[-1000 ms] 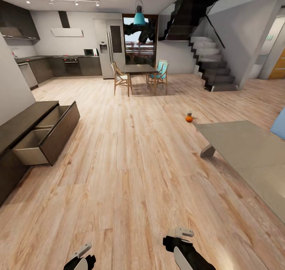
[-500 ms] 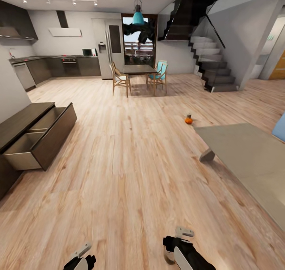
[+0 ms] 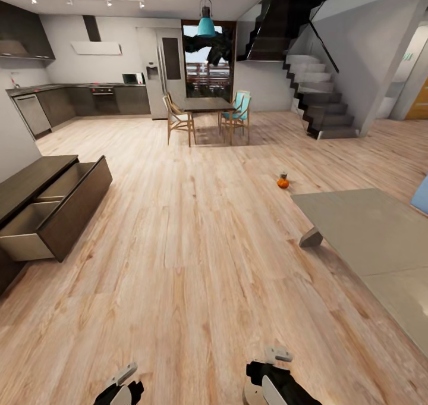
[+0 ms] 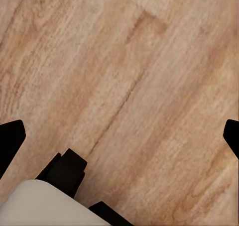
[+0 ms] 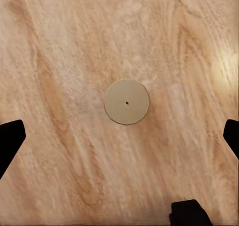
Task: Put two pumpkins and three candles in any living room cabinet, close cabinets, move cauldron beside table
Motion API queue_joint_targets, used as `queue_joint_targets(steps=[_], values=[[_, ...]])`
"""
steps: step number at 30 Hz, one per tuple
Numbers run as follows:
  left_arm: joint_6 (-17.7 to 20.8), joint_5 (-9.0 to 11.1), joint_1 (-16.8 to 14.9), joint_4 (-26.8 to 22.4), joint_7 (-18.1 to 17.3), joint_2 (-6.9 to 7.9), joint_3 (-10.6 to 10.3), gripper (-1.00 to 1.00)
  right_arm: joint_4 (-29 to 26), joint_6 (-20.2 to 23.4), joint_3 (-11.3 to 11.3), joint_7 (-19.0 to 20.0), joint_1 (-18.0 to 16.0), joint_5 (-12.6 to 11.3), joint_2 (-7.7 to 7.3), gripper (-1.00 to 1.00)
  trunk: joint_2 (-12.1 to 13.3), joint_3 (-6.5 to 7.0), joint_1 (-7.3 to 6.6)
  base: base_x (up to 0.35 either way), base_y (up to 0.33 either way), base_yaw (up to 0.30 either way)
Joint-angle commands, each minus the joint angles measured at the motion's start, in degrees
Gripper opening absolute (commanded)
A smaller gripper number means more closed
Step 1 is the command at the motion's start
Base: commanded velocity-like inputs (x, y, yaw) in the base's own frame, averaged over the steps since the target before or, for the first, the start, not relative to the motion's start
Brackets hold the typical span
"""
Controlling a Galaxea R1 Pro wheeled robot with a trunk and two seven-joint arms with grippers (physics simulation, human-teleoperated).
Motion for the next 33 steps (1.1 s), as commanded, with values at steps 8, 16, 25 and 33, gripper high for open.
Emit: queue_joint_targets(steps=[8, 16, 25, 33], values=[[3.0, 0.7, 0.0, -3.8, 0.4, -0.09, 0.8, 1.00, 0.8, 0.2, 0.4, -0.5, 0.0, -0.5, 0.06, 1.00, -1.6, -0.77, 0.87, 0.001, -0.001, 0.000], [22.1, 0.8, 0.0, -21.3, 0.5, -0.13, 1.1, 1.00, 0.9, 0.1, 0.3, -0.5, 0.0, -0.5, 0.05, 1.00, -4.8, -2.20, 2.63, 0.000, 0.000, 0.000], [36.9, 1.4, 0.0, -37.4, 0.6, -0.21, 2.4, 1.00, 0.9, 0.1, 0.2, -0.5, 0.0, -0.6, 0.12, 1.00, -8.4, -3.82, 4.61, 0.000, 0.000, 0.000], [45.2, 1.2, 0.0, -45.7, 4.1, -4.51, 2.4, 1.00, 0.9, -4.9, 0.2, -0.2, 0.0, -0.6, 0.02, 1.00, -11.7, -5.25, 6.36, 0.000, 0.000, 0.000]])
